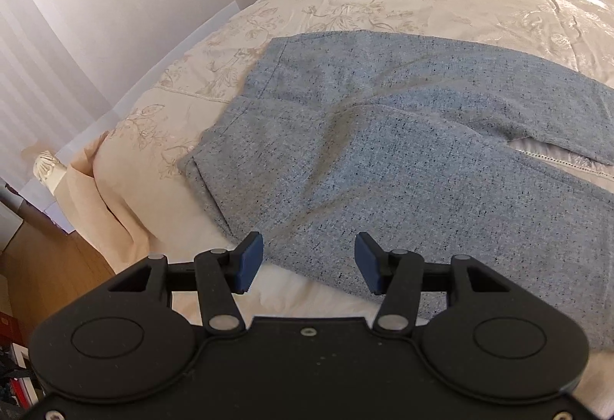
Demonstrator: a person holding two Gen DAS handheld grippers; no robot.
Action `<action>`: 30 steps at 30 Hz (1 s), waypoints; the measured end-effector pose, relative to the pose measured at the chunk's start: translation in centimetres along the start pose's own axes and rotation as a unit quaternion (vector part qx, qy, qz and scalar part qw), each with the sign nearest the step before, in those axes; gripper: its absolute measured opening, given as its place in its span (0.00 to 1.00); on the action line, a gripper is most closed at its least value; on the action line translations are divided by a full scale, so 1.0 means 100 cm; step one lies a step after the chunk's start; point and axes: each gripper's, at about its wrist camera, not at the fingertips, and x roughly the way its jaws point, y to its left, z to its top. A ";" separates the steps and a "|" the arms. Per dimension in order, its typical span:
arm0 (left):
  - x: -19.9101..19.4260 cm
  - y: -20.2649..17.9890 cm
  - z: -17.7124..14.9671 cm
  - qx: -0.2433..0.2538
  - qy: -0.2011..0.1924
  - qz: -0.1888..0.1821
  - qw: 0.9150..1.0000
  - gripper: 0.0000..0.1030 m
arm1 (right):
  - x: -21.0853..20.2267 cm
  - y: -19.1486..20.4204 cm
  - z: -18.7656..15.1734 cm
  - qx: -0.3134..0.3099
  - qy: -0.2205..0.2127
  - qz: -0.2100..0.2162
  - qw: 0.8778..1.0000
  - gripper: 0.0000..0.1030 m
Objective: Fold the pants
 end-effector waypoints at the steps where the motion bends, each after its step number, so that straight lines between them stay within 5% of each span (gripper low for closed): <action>1: 0.001 0.001 0.000 0.000 0.002 0.001 1.000 0.57 | 0.000 0.002 -0.001 -0.005 -0.002 -0.002 1.000 0.11; 10: 0.026 0.019 -0.002 0.001 0.025 0.003 1.000 0.57 | -0.017 -0.008 -0.022 0.007 -0.010 -0.038 0.999 0.08; 21: 0.085 0.084 0.010 -0.085 0.088 -0.030 0.992 0.58 | -0.010 0.005 -0.019 0.029 -0.009 -0.078 0.996 0.08; 30: 0.142 0.100 0.006 -0.123 0.164 -0.084 0.975 0.58 | -0.002 0.020 -0.016 0.027 -0.004 -0.118 0.993 0.08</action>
